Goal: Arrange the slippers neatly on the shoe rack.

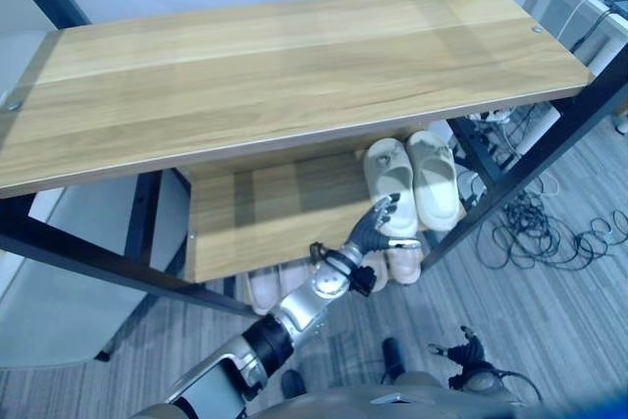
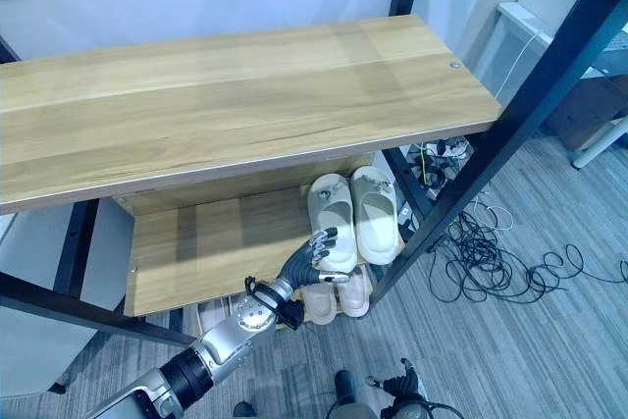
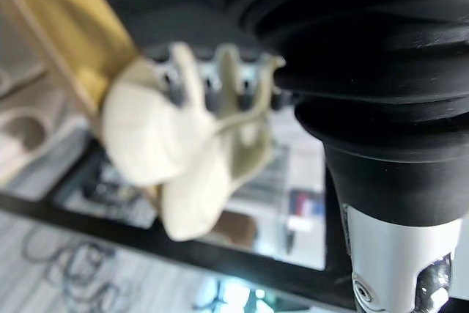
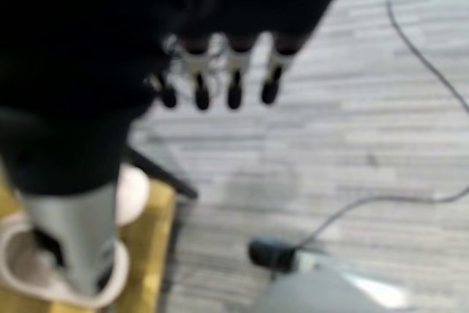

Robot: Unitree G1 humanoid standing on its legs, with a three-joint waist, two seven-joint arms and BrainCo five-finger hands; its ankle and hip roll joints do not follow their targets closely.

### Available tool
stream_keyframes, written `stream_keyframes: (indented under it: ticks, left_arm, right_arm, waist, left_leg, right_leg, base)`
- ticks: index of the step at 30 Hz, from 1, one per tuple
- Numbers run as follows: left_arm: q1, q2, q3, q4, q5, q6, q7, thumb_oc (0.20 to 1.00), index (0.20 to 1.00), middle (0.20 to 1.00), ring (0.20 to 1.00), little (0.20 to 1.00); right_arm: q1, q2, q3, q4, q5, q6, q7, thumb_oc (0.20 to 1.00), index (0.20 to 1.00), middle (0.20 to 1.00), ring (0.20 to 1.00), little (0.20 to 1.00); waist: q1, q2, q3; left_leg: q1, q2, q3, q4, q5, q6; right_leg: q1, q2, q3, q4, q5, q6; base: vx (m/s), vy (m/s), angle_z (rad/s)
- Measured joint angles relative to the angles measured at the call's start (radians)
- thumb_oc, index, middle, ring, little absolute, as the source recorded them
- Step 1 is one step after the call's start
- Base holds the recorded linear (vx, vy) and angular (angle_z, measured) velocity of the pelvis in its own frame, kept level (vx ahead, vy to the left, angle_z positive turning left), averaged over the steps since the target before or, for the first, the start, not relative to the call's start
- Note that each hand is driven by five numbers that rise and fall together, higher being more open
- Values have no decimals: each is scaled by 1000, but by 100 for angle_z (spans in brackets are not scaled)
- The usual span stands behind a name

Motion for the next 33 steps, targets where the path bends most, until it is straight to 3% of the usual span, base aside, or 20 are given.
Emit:
stream_keyframes:
  ticks: [10, 16, 18, 21, 33]
  left_arm:
    - [2, 3, 65, 4, -39, 0, 23, 1000, 1000, 1000, 1000, 1000]
    - [35, 109, 173, -214, -62, -9, 12, 1000, 1000, 1000, 1000, 1000]
    - [53, 148, 202, -250, -78, -28, 4, 1000, 1000, 1000, 1000, 1000]
    - [143, 201, 209, -333, -80, -29, -49, 1000, 1000, 1000, 1000, 1000]
    - [418, 309, 223, -367, -235, 9, -286, 1000, 1000, 1000, 1000, 1000]
  right_arm:
    - [-14, 2, 9, 17, 12, 3, 0, 1000, 1000, 1000, 1000, 1000]
    - [-1, 6, -15, 17, 14, 3, 14, 1000, 1000, 1000, 1000, 1000]
    - [5, 8, -31, 19, 13, 4, 23, 1000, 1000, 1000, 1000, 1000]
    - [14, 10, -33, 19, 13, 10, 32, 1000, 1000, 1000, 1000, 1000]
    - [13, 22, -58, 41, 7, 11, 75, 1000, 1000, 1000, 1000, 1000]
  waist:
    - [3, 0, -6]
    - [29, -8, -7]
    - [55, -14, -13]
    - [60, -20, -16]
    - [115, -42, -13]
  left_leg:
    - [5, 0, -2, 4, -1, -3]
    - [27, 1, -8, 0, -2, -3]
    - [27, 0, -11, 0, -7, 0]
    - [29, -2, -30, 0, -3, -6]
    - [40, -7, -61, -1, -3, -6]
  right_leg:
    - [8, 0, -3, 1, -1, -1]
    - [35, -1, -11, 0, -2, -1]
    - [38, -3, -17, 0, -10, -2]
    - [50, -5, -31, 0, -8, -1]
    - [78, -9, -66, 0, -11, -4]
  base:
    - [0, 0, 0]
    - [-10, 6, 3]
    - [-44, 37, 9]
    - [-50, 39, 12]
    - [-55, 42, 8]
